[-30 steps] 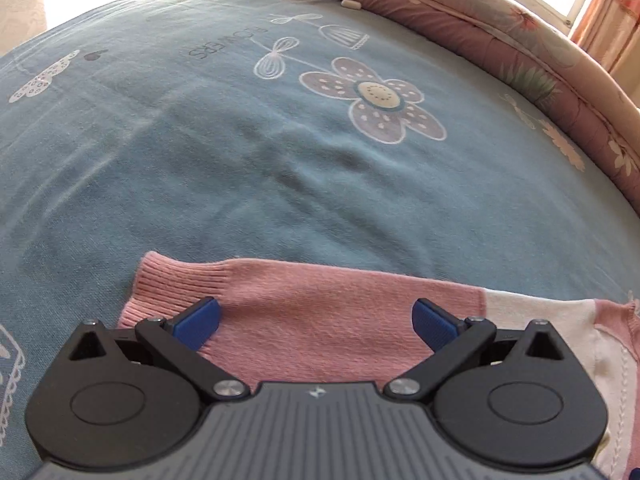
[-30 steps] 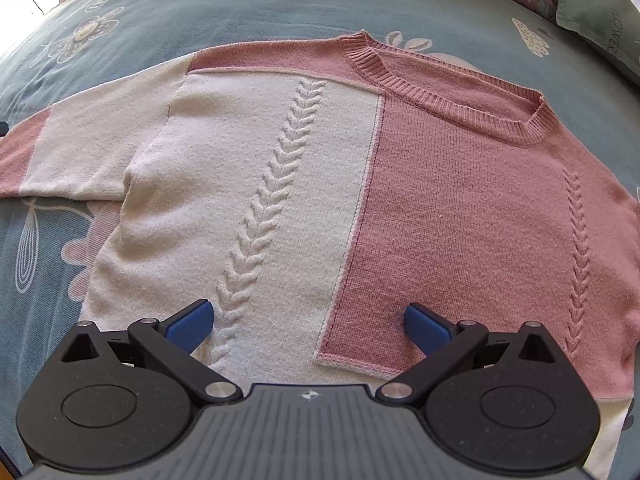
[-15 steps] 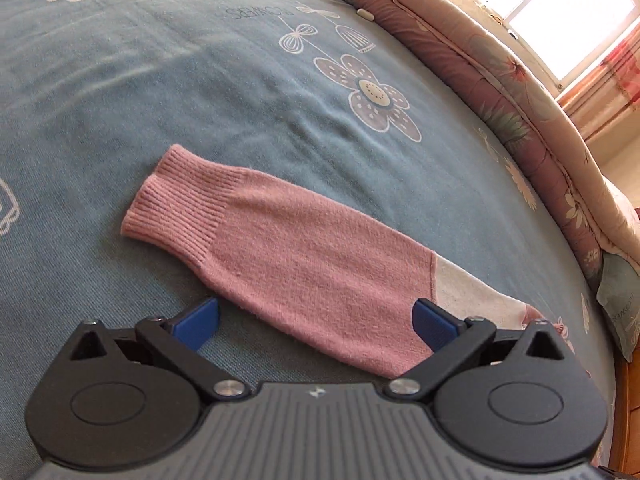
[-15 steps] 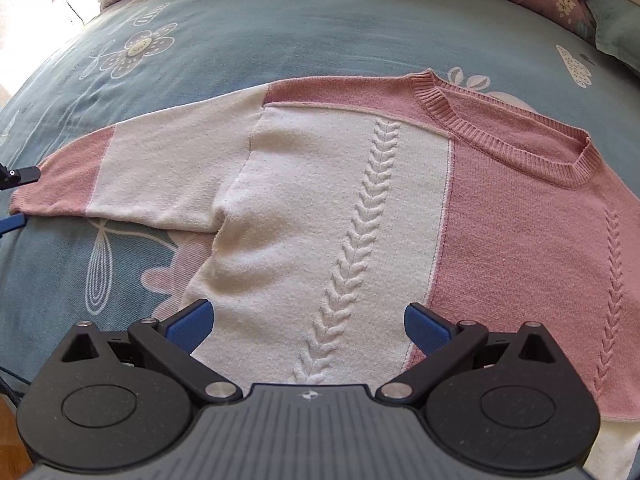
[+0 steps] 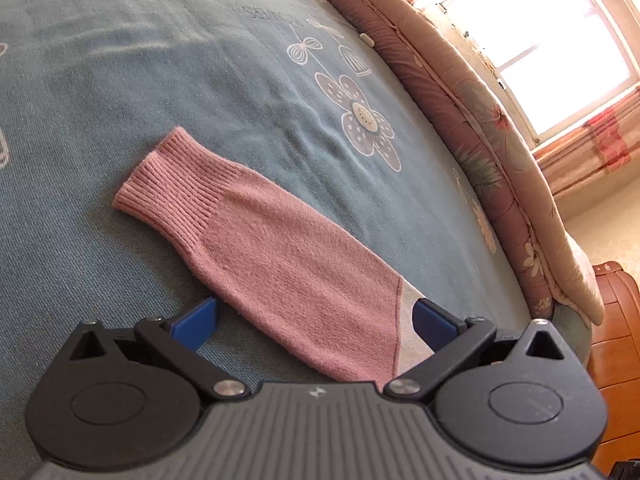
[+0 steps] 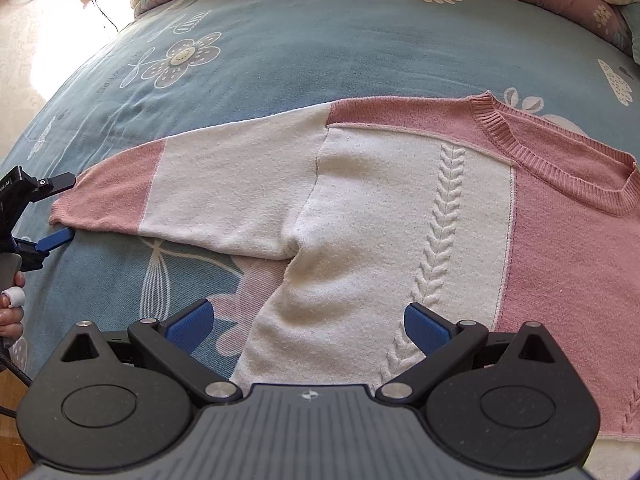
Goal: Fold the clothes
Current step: 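Move the left tool along the sleeve to its pink ribbed cuff, then grasp the pink ribbed cuff with the left tool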
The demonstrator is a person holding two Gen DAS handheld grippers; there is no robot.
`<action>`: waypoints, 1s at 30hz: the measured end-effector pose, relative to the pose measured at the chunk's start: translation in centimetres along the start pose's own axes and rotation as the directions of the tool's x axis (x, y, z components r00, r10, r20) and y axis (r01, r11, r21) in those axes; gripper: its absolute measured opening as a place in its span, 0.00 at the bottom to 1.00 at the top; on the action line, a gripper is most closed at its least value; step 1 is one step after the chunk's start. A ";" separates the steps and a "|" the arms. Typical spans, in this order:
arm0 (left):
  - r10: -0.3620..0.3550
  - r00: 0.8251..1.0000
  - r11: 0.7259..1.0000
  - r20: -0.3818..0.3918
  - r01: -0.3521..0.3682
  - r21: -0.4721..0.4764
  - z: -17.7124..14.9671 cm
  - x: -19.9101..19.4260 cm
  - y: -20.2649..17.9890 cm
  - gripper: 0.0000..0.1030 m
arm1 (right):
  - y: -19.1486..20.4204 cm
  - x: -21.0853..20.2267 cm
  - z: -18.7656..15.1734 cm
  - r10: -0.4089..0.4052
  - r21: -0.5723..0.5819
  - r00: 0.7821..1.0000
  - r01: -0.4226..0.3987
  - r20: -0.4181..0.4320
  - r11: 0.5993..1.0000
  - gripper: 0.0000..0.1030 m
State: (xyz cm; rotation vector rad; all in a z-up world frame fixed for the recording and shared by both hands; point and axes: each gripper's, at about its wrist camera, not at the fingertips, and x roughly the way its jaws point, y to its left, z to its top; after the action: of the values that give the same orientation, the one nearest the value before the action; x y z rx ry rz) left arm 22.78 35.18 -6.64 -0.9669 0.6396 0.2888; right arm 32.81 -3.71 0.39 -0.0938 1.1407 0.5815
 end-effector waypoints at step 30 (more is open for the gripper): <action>-0.126 0.982 0.977 0.138 0.147 -0.154 -0.6 4.1 -0.8 0.99 | 0.4 -0.9 1.2 0.025 0.066 0.999 -0.026 0.021 0.998 1.00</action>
State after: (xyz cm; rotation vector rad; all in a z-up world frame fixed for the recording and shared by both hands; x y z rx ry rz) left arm 26.15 34.03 -8.90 -1.1350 0.4345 0.2821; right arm 33.39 -3.28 1.79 -0.0167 1.1415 0.5655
